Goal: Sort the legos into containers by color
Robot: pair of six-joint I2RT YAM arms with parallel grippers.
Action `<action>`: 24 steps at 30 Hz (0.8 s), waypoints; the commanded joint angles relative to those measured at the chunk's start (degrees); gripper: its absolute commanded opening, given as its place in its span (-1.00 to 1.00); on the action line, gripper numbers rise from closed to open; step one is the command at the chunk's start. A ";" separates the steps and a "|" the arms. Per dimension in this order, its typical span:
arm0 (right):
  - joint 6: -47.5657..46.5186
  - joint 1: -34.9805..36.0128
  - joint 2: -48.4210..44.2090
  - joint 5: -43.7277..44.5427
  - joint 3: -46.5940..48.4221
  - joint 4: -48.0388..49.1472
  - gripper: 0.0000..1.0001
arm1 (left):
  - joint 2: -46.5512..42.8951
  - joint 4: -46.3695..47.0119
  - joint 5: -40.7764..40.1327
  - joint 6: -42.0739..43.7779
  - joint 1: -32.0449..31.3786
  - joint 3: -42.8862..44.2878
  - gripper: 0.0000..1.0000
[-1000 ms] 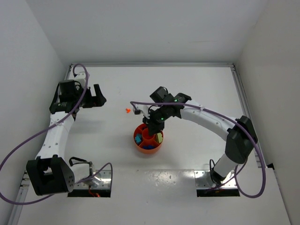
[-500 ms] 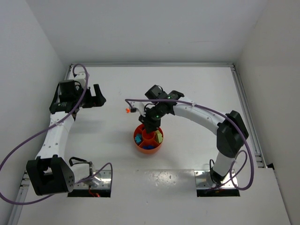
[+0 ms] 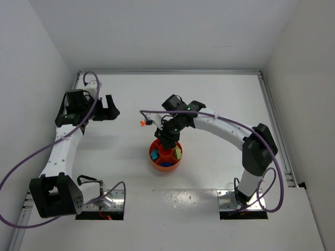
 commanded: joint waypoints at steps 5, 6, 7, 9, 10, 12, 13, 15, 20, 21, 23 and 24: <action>3.86 -0.36 -4.17 0.37 10.30 -1.62 -0.13 | 4.60 -1.53 11.38 8.84 -4.40 -1.08 0.75; 3.87 -0.97 -4.18 1.26 10.30 -1.00 -0.13 | 5.56 -1.53 10.25 8.85 -5.45 -1.08 0.70; 4.48 -0.98 -4.18 4.40 10.30 0.49 -0.13 | 7.66 -2.14 8.58 9.63 -8.25 0.14 0.66; 5.01 -1.50 -5.49 7.67 8.74 2.25 -0.11 | 10.22 -3.90 4.10 11.04 -11.69 2.08 0.54; 7.02 -1.50 -6.02 10.29 8.02 4.52 0.02 | 11.71 -4.60 2.43 11.66 -15.45 4.26 0.51; 8.70 -2.03 -8.03 12.77 5.66 6.56 0.29 | 16.26 -5.14 -2.74 11.66 -18.72 6.21 0.42; 9.23 -2.03 -8.57 15.04 4.95 7.26 0.36 | 17.69 -5.14 -4.42 11.66 -20.21 7.00 0.39; 10.38 -3.43 -9.71 16.99 2.76 9.46 0.39 | 21.63 -5.14 -9.16 11.66 -23.47 9.11 0.36; 11.87 -6.68 -12.96 18.32 -0.16 10.70 0.39 | 30.78 -5.75 -15.85 12.72 -26.02 16.39 0.36; 11.87 -6.69 -12.97 18.84 -0.77 10.70 0.39 | 32.19 -6.45 -17.00 12.72 -26.03 17.55 0.34; 11.87 -8.26 -13.49 18.85 -1.30 10.70 0.39 | 35.00 -6.98 -19.37 12.72 -26.65 19.04 0.34; 11.87 -8.27 -13.50 18.24 -1.30 10.70 0.39 | 35.62 -6.98 -20.17 12.19 -27.34 19.92 0.34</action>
